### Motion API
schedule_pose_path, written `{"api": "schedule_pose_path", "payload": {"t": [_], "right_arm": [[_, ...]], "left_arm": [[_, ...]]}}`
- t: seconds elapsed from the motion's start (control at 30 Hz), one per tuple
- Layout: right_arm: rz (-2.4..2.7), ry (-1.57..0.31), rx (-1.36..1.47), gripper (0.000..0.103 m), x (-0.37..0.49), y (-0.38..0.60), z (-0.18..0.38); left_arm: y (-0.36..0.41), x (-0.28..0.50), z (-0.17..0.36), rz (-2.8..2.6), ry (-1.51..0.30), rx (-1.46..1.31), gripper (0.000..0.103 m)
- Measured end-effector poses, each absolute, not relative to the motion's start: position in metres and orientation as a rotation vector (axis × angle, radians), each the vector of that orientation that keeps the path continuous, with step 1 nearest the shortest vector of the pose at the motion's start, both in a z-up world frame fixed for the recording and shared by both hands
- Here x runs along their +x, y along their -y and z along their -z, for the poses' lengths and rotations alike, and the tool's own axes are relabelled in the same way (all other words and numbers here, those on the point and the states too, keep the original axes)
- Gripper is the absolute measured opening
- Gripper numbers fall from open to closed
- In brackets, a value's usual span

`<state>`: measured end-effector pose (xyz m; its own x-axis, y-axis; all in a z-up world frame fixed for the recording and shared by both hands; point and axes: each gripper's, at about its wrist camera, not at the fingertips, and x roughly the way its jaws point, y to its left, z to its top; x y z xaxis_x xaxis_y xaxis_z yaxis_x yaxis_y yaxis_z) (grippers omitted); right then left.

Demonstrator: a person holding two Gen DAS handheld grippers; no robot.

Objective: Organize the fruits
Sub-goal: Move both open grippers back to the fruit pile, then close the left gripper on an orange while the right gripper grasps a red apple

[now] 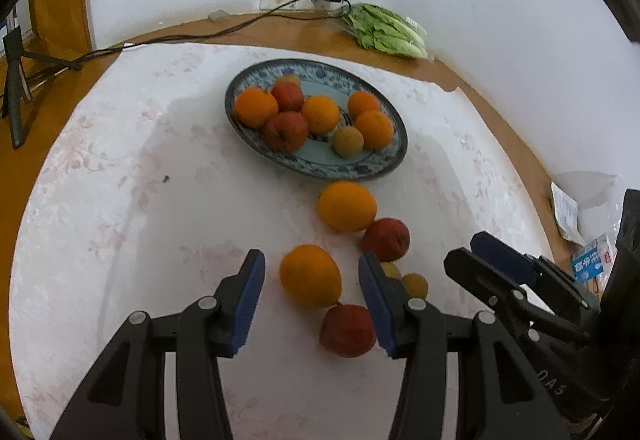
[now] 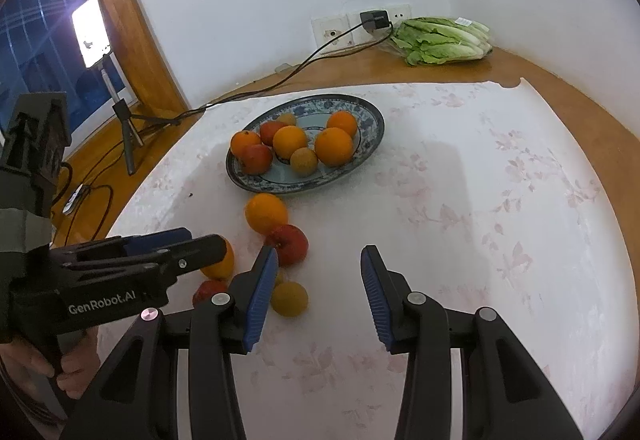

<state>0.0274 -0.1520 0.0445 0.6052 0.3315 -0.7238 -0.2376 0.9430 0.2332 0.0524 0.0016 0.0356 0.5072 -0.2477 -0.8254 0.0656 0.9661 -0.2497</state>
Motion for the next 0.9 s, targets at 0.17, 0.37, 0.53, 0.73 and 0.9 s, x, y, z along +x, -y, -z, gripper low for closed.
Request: {"api": "schedule_pose_path", "payload": {"t": [0.17,0.37,0.53,0.73,0.9], "right_arm": [[-0.325,-0.869,0.127,0.044,0.027,0.156,-0.042],[-0.326,-0.869,0.150,0.044,0.028,0.157,-0.041],[-0.336,-0.885,0.149,0.044,0.030,0.153,-0.036],[-0.366,-0.903,0.135,0.044,0.036,0.141,-0.031],[-0.380,-0.914,0.113,0.044,0.043,0.128,-0.030]], "left_arm": [[0.000,0.055,-0.028,0.177,-1.046,-0.209,0.051],[-0.001,0.056,-0.019,0.172,-1.067,-0.227,0.039],[-0.002,0.055,-0.020,0.186,-1.058,-0.222,0.037],[-0.015,0.055,-0.024,0.141,-1.029,-0.220,0.036],[-0.027,0.057,-0.025,0.118,-1.019,-0.241,0.036]]}}
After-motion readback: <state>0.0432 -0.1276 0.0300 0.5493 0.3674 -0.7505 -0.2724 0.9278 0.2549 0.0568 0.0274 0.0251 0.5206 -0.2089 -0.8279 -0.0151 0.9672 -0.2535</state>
